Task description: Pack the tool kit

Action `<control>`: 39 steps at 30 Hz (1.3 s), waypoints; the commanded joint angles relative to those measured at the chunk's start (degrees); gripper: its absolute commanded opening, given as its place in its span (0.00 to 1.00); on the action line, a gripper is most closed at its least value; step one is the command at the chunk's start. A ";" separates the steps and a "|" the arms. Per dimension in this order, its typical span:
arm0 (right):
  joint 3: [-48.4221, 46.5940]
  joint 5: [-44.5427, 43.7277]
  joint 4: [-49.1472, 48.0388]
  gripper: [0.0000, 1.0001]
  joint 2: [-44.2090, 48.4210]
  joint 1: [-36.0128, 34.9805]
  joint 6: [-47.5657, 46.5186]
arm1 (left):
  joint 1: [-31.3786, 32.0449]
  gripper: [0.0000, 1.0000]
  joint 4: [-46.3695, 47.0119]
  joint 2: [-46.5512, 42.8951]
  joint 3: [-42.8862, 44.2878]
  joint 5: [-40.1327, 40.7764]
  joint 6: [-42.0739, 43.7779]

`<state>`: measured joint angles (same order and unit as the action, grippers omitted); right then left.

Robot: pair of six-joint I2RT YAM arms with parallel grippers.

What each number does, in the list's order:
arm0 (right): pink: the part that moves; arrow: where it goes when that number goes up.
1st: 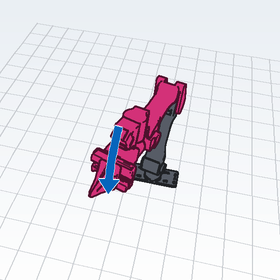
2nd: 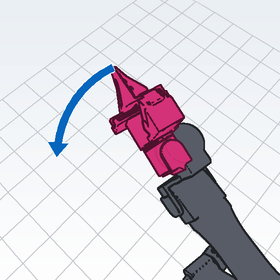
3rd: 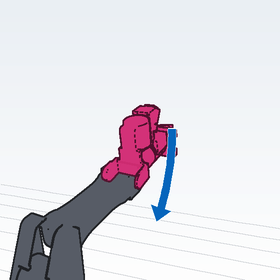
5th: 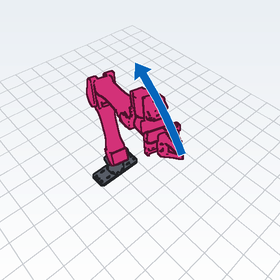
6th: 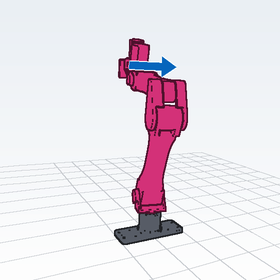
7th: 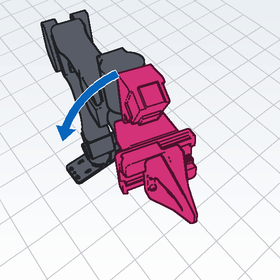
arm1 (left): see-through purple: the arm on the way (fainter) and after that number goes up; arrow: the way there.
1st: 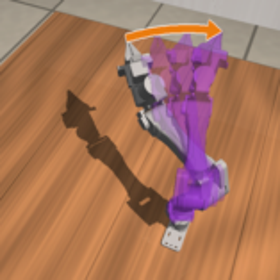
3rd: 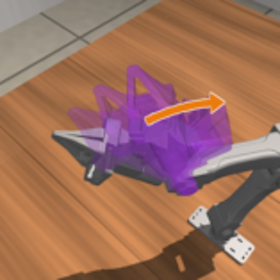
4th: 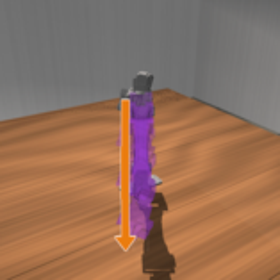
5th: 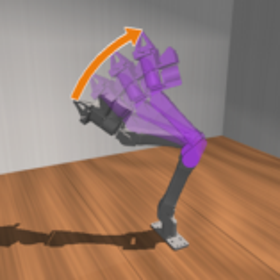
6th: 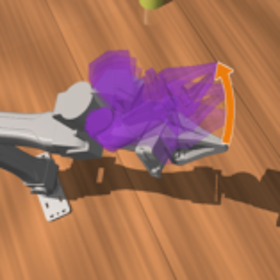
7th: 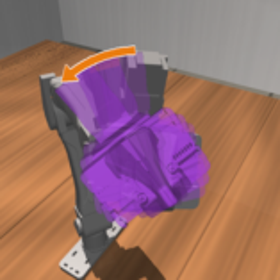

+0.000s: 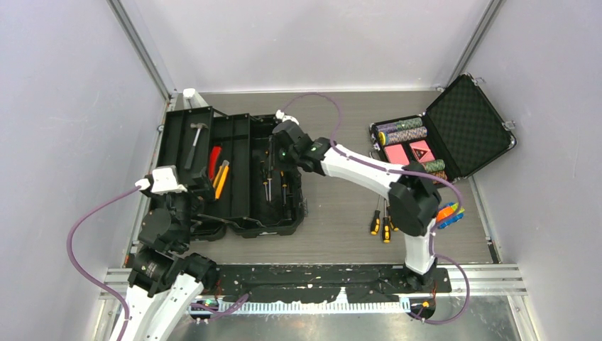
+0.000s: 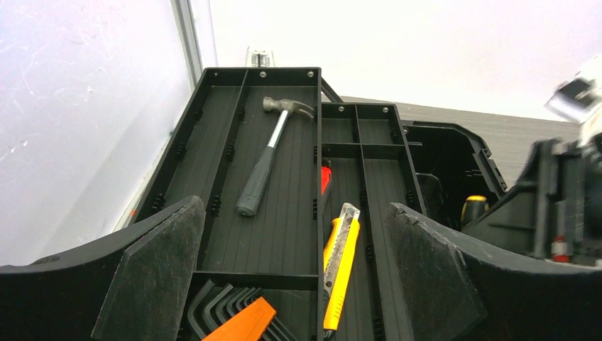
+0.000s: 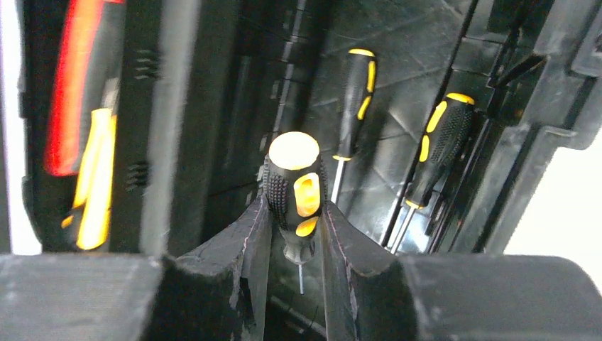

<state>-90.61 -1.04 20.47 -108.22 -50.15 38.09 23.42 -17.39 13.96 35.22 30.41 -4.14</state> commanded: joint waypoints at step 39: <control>20.31 -18.74 29.15 0.82 35.38 5.07 -22.62 | -0.38 0.99 5.79 -2.28 -2.05 1.72 0.92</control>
<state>-76.69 -17.72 38.94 -77.73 -47.09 15.29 23.42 -16.25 12.23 33.74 30.76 -3.99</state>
